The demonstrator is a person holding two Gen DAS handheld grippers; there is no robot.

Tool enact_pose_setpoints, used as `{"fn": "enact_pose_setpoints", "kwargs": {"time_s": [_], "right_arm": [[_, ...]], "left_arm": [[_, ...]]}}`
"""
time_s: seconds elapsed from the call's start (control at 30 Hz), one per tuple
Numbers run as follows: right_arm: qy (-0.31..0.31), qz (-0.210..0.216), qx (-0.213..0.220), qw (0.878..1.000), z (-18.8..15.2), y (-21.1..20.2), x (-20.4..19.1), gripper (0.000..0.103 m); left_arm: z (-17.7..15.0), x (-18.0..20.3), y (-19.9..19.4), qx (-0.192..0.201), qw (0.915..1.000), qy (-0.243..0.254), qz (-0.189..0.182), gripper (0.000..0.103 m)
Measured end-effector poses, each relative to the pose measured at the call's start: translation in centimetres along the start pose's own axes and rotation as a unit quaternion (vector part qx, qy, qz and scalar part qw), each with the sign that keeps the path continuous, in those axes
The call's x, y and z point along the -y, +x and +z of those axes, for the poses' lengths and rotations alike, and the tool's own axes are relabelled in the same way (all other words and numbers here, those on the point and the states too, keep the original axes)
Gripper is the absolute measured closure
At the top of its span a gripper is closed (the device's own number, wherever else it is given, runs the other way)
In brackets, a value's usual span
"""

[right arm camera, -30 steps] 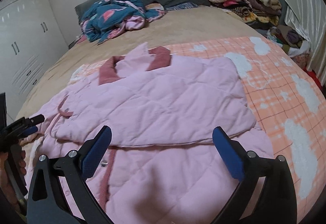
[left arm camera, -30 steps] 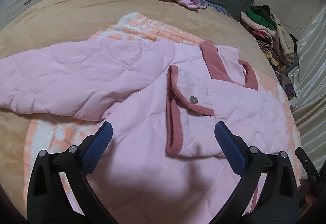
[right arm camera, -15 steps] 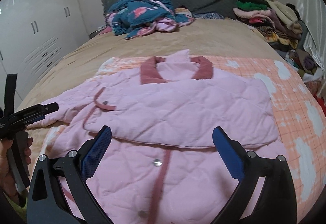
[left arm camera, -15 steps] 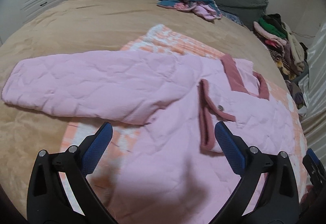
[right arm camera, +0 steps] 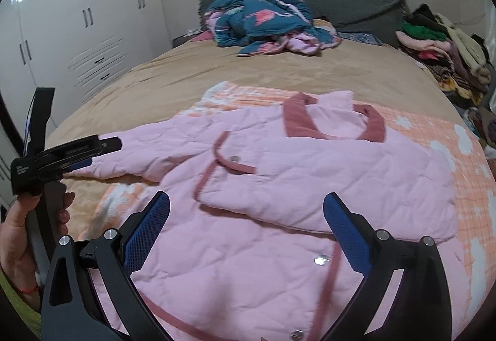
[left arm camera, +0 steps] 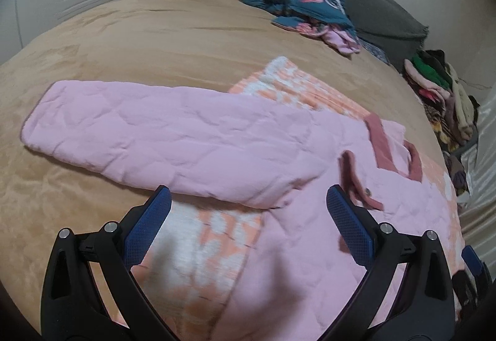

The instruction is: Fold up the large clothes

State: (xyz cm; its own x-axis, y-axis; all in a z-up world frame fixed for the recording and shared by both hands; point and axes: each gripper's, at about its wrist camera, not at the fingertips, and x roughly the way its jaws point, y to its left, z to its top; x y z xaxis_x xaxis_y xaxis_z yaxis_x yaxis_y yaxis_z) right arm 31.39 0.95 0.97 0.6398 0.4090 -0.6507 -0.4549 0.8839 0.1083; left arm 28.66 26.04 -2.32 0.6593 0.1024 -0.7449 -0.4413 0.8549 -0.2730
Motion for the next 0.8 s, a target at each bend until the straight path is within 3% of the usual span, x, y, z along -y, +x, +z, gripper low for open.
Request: {"fn": "enact_pose_setpoints", "kwargs": {"time_s": [0.27, 0.8], "right_arm": [[-0.032, 0.03, -0.008, 0.999, 0.5, 2.0, -4.9, 0.004], [-0.09, 0.088, -0.028, 0.992, 1.8, 6.9, -13.4, 0.004]], "left_arm": [[1.4, -3.3, -0.9, 0.028, 0.9985, -0.02, 0.043, 0.009], [2.0, -10.3, 0.8, 0.009, 0.9925, -0.083, 0.089, 0.009]]}}
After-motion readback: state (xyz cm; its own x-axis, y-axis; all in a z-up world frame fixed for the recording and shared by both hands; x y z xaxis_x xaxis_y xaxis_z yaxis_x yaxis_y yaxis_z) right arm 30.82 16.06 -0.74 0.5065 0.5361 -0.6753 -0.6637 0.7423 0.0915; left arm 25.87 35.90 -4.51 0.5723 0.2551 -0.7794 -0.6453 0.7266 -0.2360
